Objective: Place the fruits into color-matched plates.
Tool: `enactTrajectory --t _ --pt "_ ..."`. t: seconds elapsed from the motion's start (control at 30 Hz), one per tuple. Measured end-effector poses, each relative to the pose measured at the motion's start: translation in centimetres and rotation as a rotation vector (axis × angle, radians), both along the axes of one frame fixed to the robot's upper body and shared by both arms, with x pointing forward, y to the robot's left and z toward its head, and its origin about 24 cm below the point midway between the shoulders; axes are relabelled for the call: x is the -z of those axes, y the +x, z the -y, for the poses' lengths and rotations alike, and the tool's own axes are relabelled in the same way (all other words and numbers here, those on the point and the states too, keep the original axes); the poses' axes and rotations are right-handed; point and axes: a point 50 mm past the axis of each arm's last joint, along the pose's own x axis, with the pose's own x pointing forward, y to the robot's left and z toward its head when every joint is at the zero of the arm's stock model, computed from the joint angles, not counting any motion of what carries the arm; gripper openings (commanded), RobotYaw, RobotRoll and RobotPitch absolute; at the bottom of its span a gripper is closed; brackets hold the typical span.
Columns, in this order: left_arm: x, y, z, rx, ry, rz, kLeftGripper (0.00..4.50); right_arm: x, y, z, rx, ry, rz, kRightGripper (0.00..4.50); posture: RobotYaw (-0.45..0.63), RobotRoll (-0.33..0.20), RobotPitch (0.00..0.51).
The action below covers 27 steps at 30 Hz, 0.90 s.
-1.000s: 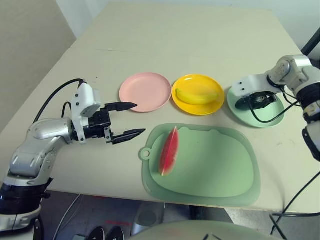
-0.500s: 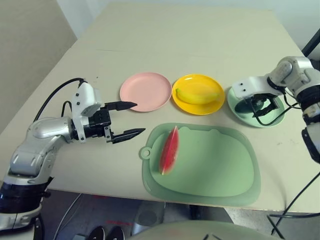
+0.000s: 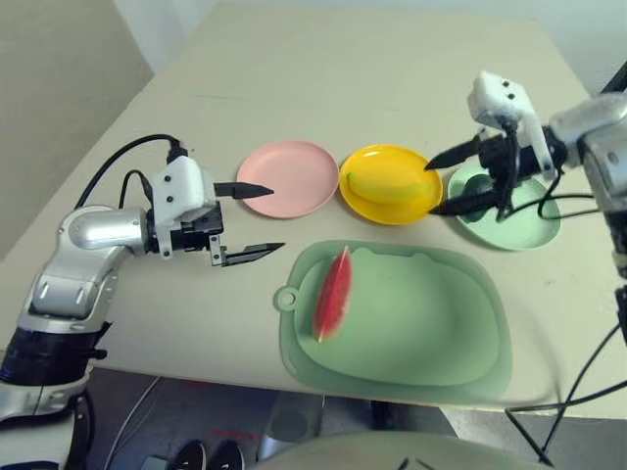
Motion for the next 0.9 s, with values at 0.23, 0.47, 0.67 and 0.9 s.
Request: enactTrajectory --t 0.23,0.47,0.67,0.9 --pt "-0.8 1.1 0.2 0.037 0.056 0.055 4.50 5.7 -2.6 -0.1 0.222 0.162 0.039 4.47 0.15 0.000 0.151" --pt "-1.7 1.9 1.4 0.117 0.133 0.118 4.50 8.6 -5.1 1.0 0.275 0.307 0.237 4.47 0.17 0.000 0.148" --pt "-1.3 2.7 4.5 0.302 0.261 0.150 4.50 10.7 -6.3 3.0 0.153 0.356 0.438 4.47 0.15 0.000 0.147" --pt "-3.3 2.7 8.7 0.602 0.407 0.228 4.50 12.8 -8.2 5.0 0.020 0.368 0.431 4.47 0.10 0.000 0.143"
